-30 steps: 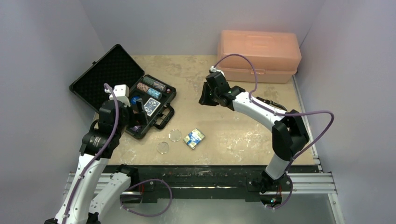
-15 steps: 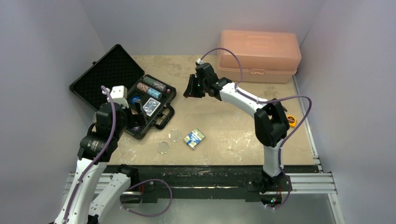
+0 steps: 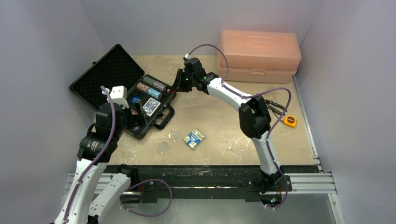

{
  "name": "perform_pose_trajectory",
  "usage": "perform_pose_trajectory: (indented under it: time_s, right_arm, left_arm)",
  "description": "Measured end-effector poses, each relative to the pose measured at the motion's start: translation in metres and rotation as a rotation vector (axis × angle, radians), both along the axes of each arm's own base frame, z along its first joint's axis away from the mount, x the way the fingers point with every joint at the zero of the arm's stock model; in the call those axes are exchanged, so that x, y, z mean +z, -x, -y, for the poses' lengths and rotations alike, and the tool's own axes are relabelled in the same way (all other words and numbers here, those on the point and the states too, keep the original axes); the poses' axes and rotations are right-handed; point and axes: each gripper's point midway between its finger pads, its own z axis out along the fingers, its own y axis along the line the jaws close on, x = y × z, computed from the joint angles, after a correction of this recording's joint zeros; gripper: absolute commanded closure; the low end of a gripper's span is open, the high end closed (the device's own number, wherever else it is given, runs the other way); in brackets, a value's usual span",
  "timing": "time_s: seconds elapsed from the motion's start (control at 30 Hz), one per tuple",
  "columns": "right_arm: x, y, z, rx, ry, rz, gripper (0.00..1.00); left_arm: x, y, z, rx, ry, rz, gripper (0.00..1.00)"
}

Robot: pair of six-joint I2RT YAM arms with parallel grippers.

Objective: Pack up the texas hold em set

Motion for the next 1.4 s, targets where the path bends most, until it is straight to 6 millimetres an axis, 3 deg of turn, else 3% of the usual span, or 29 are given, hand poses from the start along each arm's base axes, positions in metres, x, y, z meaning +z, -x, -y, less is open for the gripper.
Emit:
perform_pose_trajectory:
  time_s: [0.43,0.87,1.1,1.4]
  right_arm:
    - [-0.014,-0.006,-0.038,0.025,-0.035,-0.027,1.0]
    - [-0.027,-0.006,-0.055,0.032,-0.058,-0.055,1.0]
    - [-0.047,-0.003,-0.059,0.031,-0.045,-0.087,1.0]
    - [-0.054,-0.001,-0.061,0.033,-0.044,-0.102,0.85]
  left_arm:
    - [0.0,0.0,0.0,-0.003,0.002,0.002,0.04]
    - [0.0,0.0,0.001,-0.003,0.002,0.002,0.04]
    - [0.0,0.0,0.001,-0.006,0.004,0.001,0.04]
    - [0.0,0.0,0.001,-0.006,0.004,0.001,0.04]
